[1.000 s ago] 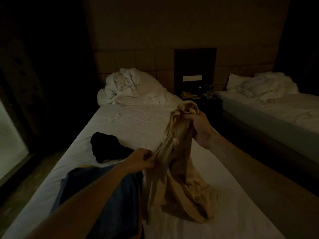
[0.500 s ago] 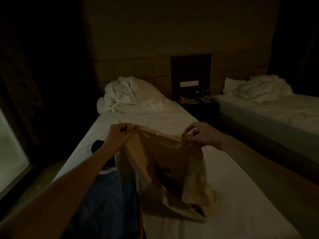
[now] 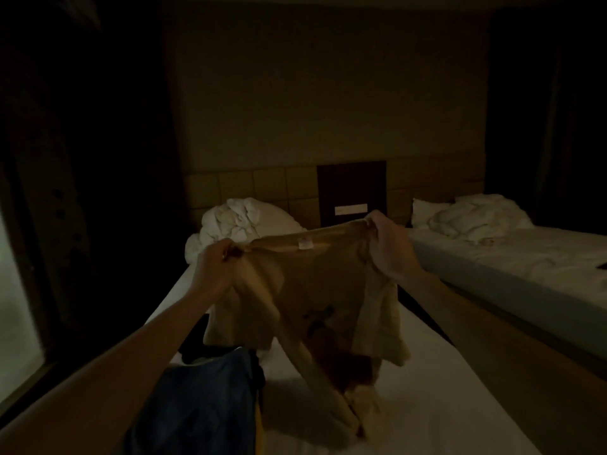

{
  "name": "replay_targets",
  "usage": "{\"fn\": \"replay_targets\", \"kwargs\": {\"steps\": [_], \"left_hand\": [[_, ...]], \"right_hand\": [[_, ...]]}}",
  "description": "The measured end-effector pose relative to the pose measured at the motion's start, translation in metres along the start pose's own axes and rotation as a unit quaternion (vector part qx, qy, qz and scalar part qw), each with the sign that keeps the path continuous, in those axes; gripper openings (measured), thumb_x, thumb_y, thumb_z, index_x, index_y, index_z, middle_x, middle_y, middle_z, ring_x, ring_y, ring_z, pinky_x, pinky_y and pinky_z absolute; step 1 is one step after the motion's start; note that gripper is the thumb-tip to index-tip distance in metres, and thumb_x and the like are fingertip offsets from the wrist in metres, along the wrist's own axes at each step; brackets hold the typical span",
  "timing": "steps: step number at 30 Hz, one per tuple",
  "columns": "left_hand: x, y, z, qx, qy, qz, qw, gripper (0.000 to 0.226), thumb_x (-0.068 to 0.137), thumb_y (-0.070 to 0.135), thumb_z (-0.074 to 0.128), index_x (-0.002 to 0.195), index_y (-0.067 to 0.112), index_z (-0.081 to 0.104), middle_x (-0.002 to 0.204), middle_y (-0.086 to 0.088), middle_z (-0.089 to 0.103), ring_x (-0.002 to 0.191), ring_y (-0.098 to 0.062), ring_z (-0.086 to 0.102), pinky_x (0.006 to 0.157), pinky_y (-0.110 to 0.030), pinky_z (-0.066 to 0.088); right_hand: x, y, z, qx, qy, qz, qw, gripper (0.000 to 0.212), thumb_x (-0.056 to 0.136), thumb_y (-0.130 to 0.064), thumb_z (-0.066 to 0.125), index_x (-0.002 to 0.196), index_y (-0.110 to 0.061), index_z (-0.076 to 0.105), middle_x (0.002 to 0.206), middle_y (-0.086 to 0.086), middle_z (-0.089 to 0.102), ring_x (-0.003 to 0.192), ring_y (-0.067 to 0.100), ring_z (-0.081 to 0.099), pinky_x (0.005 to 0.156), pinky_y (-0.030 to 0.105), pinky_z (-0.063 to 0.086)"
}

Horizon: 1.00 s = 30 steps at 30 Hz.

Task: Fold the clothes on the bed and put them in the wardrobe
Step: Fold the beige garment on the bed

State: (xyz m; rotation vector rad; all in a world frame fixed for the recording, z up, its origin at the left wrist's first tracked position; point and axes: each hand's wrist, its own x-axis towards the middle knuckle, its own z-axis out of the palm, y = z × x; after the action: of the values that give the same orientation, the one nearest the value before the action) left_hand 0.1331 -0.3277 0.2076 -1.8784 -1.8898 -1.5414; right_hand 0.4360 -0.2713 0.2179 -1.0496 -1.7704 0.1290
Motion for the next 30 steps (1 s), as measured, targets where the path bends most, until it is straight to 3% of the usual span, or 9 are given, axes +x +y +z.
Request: {"fn": "replay_targets", "kwargs": {"steps": [2, 4, 7, 10, 15, 19, 24, 27, 30], "left_hand": [[-0.001, 0.016, -0.011, 0.014, 0.052, -0.001, 0.999, 0.011, 0.092, 0.011, 0.056, 0.095, 0.009, 0.067, 0.082, -0.002, 0.063, 0.077, -0.016, 0.059, 0.065, -0.022, 0.044], [-0.002, 0.033, -0.025, 0.051, 0.117, -0.026, 0.991, 0.015, 0.091, 0.025, 0.056, 0.097, 0.016, 0.067, 0.089, -0.006, 0.064, 0.085, -0.025, 0.062, 0.073, -0.035, 0.049], [-0.007, 0.068, -0.049, 0.065, 0.221, -0.027, 0.973, 0.019, 0.089, 0.037, 0.056, 0.083, 0.022, 0.063, 0.084, -0.003, 0.062, 0.082, -0.028, 0.06, 0.072, -0.035, 0.043], [-0.005, 0.098, -0.073, 0.072, 0.298, 0.045, 0.951, 0.034, 0.085, 0.048, 0.056, 0.074, 0.017, 0.064, 0.077, -0.006, 0.066, 0.077, -0.031, 0.062, 0.068, -0.034, 0.04], [0.014, 0.107, -0.091, 0.089, 0.33, 0.093, 0.935, 0.047, 0.077, 0.063, 0.047, 0.071, 0.019, 0.06, 0.077, -0.006, 0.068, 0.076, -0.031, 0.064, 0.067, -0.035, 0.042], [0.03, 0.087, -0.074, 0.143, 0.298, 0.122, 0.936, 0.048, 0.08, 0.065, 0.051, 0.075, 0.018, 0.064, 0.084, -0.008, 0.068, 0.081, -0.031, 0.064, 0.066, -0.032, 0.038], [0.05, 0.028, -0.021, 0.178, 0.226, 0.103, 0.952, 0.057, 0.079, 0.066, 0.044, 0.083, 0.014, 0.068, 0.092, -0.013, 0.068, 0.089, -0.034, 0.064, 0.071, -0.036, 0.042], [0.072, -0.016, 0.028, 0.182, 0.122, 0.085, 0.972, 0.046, 0.088, 0.052, 0.053, 0.087, 0.008, 0.069, 0.094, -0.015, 0.067, 0.093, -0.034, 0.062, 0.077, -0.035, 0.041], [0.096, -0.078, 0.098, 0.218, -0.005, -0.002, 0.976, 0.037, 0.095, 0.045, 0.051, 0.095, 0.011, 0.068, 0.107, -0.011, 0.066, 0.105, -0.029, 0.056, 0.094, -0.035, 0.035]], "right_hand": [[0.002, -0.009, -0.018, -0.02, 0.045, -0.018, 0.999, 0.01, 0.1, -0.013, 0.049, 0.102, -0.013, 0.059, 0.088, 0.006, 0.066, 0.075, 0.023, 0.062, 0.063, 0.042, 0.052], [0.005, -0.019, -0.037, -0.026, 0.096, -0.038, 0.994, 0.008, 0.096, -0.014, 0.059, 0.099, -0.009, 0.065, 0.089, 0.006, 0.067, 0.075, 0.016, 0.058, 0.063, 0.029, 0.042], [0.007, -0.04, -0.065, -0.024, 0.152, -0.086, 0.984, 0.011, 0.093, -0.018, 0.065, 0.091, -0.008, 0.069, 0.078, 0.0, 0.062, 0.073, 0.016, 0.059, 0.056, 0.02, 0.033], [0.012, -0.056, -0.09, -0.035, 0.189, -0.128, 0.973, 0.022, 0.091, -0.028, 0.064, 0.086, -0.008, 0.071, 0.075, 0.005, 0.066, 0.07, 0.023, 0.062, 0.055, 0.026, 0.032], [0.032, -0.057, -0.112, -0.12, 0.2, -0.203, 0.951, 0.032, 0.09, -0.034, 0.053, 0.088, -0.007, 0.07, 0.077, 0.016, 0.069, 0.068, 0.035, 0.063, 0.061, 0.029, 0.034], [0.05, -0.035, -0.094, -0.144, 0.144, -0.212, 0.956, 0.032, 0.09, -0.042, 0.054, 0.092, -0.014, 0.068, 0.083, 0.016, 0.07, 0.077, 0.039, 0.065, 0.061, 0.04, 0.048], [0.076, 0.008, -0.038, -0.126, 0.009, -0.172, 0.977, 0.013, 0.097, -0.018, 0.058, 0.086, -0.012, 0.057, 0.073, 0.006, 0.059, 0.068, 0.028, 0.06, 0.056, 0.035, 0.041], [0.094, 0.048, 0.016, -0.107, -0.103, -0.096, 0.984, 0.009, 0.103, -0.012, 0.045, 0.098, -0.017, 0.051, 0.077, -0.006, 0.052, 0.072, 0.017, 0.055, 0.058, 0.026, 0.039], [0.109, 0.107, 0.086, -0.073, -0.177, -0.002, 0.981, 0.015, 0.106, -0.017, 0.036, 0.102, -0.011, 0.049, 0.088, 0.003, 0.055, 0.079, 0.022, 0.056, 0.069, 0.039, 0.042]]}}
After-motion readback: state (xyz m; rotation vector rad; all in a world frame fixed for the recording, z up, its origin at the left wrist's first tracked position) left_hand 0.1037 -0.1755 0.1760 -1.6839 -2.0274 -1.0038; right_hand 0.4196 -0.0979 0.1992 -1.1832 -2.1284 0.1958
